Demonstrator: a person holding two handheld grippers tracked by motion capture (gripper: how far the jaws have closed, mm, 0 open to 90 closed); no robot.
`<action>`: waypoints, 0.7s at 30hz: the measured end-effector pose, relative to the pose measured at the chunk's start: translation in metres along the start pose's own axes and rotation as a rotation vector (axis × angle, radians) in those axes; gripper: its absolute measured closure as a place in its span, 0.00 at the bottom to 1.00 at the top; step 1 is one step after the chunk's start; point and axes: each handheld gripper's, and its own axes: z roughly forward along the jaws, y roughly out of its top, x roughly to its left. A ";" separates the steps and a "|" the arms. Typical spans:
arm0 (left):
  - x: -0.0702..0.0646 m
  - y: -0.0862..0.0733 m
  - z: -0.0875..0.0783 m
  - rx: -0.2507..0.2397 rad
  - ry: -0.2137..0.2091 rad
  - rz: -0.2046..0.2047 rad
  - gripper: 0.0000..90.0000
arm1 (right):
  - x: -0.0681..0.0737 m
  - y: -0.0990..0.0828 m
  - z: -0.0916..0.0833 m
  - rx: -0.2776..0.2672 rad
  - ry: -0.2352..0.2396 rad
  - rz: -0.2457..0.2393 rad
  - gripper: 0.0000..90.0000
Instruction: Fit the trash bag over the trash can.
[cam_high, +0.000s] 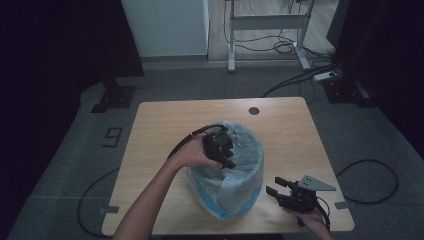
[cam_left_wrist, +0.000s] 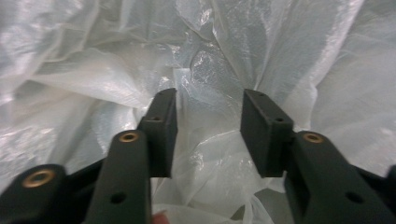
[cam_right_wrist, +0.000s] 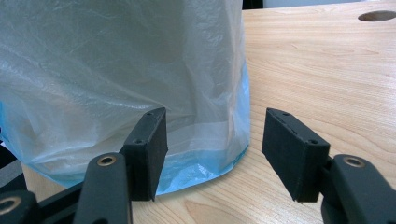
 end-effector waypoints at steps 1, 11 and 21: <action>0.000 -0.002 -0.004 -0.028 0.008 -0.003 0.53 | 0.000 0.000 0.000 0.000 -0.001 0.002 0.44; -0.012 -0.033 -0.045 -0.237 0.057 -0.025 0.40 | -0.001 0.000 -0.002 -0.007 -0.016 0.005 0.43; -0.031 -0.075 -0.062 -0.350 0.140 -0.075 0.37 | 0.002 0.000 -0.002 -0.003 -0.019 0.003 0.43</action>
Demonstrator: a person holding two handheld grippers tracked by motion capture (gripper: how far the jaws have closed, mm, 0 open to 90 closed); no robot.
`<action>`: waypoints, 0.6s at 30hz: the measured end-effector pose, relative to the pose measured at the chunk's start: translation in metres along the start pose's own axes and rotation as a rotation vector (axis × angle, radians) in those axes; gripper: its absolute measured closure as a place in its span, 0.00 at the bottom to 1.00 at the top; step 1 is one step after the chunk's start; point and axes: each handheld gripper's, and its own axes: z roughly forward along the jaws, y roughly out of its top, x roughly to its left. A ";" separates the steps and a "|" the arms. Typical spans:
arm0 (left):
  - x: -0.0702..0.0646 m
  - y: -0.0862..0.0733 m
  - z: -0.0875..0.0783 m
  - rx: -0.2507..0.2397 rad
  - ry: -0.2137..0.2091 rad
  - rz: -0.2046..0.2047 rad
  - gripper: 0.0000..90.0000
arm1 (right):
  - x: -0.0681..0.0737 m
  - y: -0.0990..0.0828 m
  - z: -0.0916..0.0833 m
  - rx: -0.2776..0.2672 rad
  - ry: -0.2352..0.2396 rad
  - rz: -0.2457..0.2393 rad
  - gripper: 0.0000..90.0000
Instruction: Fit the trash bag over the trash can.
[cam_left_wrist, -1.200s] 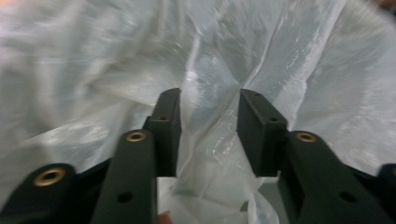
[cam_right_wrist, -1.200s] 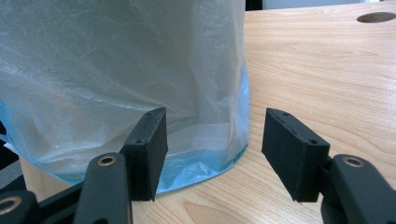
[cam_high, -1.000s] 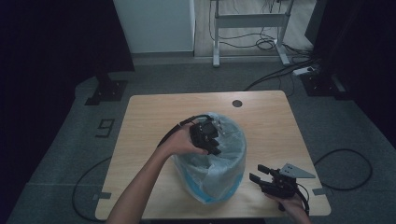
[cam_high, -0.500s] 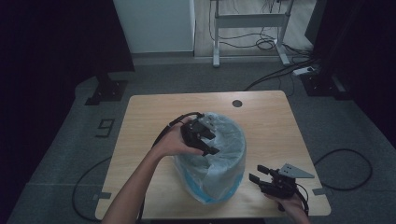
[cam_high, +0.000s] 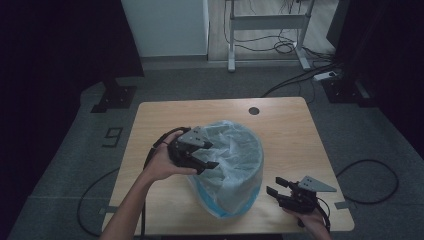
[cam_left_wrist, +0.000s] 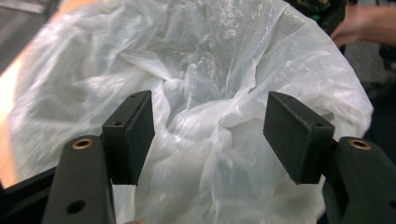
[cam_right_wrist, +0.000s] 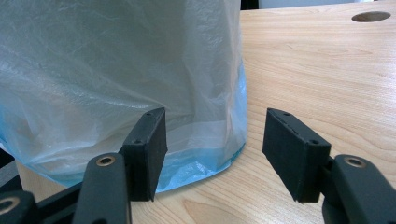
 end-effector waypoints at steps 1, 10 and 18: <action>-0.001 -0.004 -0.004 -0.018 0.011 -0.007 0.36 | 0.000 0.000 0.000 0.002 0.000 -0.003 0.43; -0.015 -0.048 -0.038 -0.178 0.073 -0.097 0.35 | 0.000 -0.001 -0.001 0.004 -0.009 -0.001 0.43; -0.019 -0.108 -0.057 -0.243 0.114 -0.193 0.35 | -0.001 -0.003 -0.005 0.001 -0.020 0.003 0.43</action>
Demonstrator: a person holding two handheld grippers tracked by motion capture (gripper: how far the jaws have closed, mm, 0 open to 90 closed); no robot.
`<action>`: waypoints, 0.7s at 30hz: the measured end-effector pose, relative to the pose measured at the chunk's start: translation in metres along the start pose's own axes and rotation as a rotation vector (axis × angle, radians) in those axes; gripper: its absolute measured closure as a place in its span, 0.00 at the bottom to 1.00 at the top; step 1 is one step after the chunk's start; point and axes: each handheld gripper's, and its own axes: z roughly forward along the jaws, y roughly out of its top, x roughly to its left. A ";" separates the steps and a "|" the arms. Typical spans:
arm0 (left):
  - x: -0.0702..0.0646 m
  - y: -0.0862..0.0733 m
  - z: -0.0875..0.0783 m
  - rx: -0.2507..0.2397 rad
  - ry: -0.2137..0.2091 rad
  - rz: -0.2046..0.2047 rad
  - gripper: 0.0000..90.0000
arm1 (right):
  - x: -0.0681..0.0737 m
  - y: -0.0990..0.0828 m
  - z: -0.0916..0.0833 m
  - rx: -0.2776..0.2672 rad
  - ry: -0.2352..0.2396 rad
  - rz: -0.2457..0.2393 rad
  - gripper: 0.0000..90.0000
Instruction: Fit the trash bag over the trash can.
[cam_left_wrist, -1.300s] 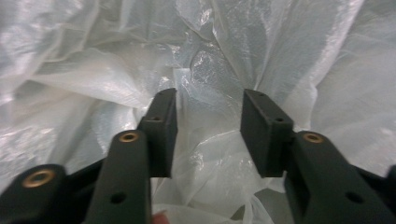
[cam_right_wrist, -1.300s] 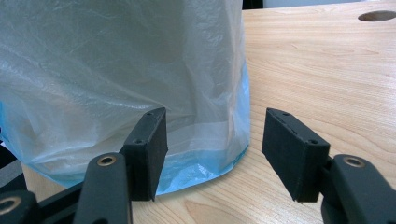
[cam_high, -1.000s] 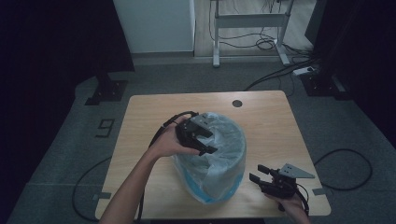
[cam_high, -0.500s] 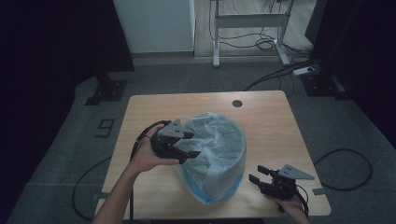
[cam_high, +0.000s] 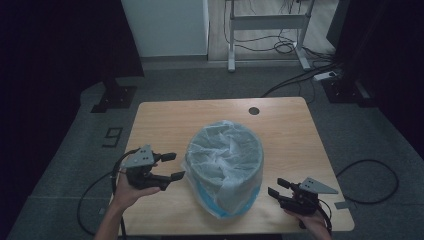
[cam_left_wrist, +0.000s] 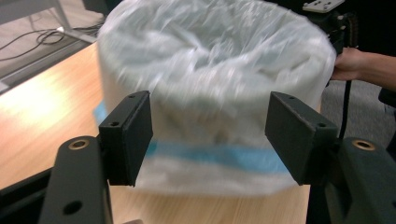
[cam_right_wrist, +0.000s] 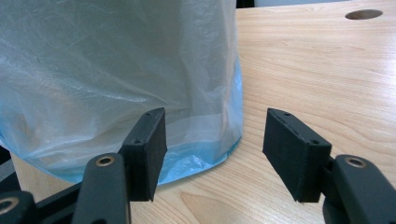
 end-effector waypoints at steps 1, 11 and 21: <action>0.002 -0.007 -0.003 -0.004 0.006 -0.012 0.35 | 0.000 0.000 -0.001 -0.001 -0.003 0.003 0.43; 0.010 -0.053 -0.014 -0.005 0.055 -0.091 0.35 | -0.002 -0.002 0.000 0.006 -0.011 0.008 0.43; 0.008 -0.065 -0.008 0.016 0.095 -0.107 0.35 | -0.004 -0.002 -0.002 0.002 -0.026 0.000 0.42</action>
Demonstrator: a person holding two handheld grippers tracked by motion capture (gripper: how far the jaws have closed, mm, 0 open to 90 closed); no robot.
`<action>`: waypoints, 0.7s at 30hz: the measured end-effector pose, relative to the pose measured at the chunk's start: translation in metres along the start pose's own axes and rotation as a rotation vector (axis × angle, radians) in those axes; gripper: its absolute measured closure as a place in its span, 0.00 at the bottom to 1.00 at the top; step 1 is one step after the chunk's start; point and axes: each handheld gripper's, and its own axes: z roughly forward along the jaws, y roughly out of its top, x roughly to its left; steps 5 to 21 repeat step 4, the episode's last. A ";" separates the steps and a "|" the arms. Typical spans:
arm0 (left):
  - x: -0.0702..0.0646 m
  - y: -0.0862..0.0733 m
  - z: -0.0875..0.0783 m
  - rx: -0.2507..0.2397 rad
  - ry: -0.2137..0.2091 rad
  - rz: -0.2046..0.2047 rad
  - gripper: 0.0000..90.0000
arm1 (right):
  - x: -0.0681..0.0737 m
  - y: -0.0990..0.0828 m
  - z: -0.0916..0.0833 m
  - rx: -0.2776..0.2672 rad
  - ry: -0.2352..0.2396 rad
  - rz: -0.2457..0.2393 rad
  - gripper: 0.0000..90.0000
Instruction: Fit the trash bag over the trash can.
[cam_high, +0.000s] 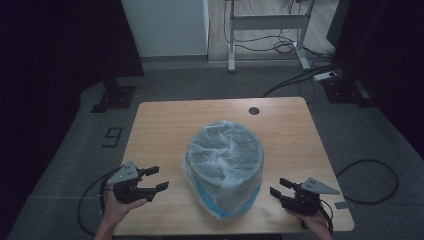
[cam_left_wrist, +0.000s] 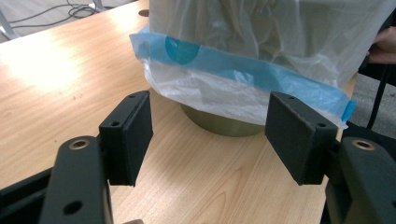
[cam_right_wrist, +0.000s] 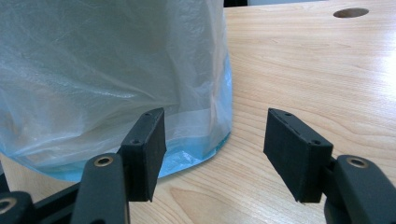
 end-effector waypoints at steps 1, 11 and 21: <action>0.000 -0.002 0.001 0.003 0.004 -0.001 0.35 | 0.000 0.000 0.000 -0.003 -0.001 0.001 0.42; 0.001 -0.007 0.005 0.005 0.011 -0.010 0.35 | -0.002 0.000 0.000 -0.005 -0.007 0.006 0.41; 0.001 -0.007 0.005 0.005 0.011 -0.010 0.35 | -0.002 0.000 0.000 -0.005 -0.007 0.006 0.41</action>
